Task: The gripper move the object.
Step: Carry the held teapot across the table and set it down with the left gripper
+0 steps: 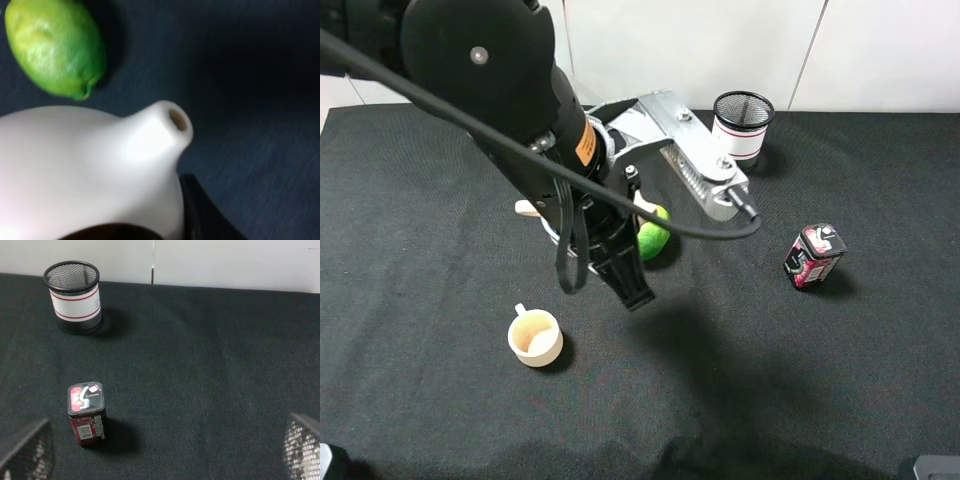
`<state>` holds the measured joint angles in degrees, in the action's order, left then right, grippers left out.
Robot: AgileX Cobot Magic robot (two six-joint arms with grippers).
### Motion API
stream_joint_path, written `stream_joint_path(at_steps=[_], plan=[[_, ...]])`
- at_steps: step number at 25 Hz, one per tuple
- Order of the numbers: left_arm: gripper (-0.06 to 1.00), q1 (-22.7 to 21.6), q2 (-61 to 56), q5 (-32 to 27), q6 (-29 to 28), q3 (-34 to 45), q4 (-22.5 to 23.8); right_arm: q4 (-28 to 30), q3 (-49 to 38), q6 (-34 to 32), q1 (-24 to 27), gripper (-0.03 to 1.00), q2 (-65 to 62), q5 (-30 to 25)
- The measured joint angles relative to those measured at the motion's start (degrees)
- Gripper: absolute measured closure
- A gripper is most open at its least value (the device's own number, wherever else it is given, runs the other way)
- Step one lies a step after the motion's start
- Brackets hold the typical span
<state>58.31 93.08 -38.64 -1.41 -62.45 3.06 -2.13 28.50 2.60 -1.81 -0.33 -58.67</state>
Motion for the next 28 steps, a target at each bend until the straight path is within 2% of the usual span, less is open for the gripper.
stream_joint_path(at_steps=[5,12,28], plan=[[0.84,0.0,0.1,2.5,-1.9,0.0,-0.4,0.0,0.0,0.0,0.0,0.27,0.0,0.0],[0.84,0.8,4.8,4.4,-2.2,-1.4,-3.9,0.0,0.0,0.0,0.0,0.27,0.0,0.0],[0.84,3.4,14.1,12.7,-2.2,-3.7,-4.4,0.0,0.0,0.0,0.0,0.27,0.0,0.0]])
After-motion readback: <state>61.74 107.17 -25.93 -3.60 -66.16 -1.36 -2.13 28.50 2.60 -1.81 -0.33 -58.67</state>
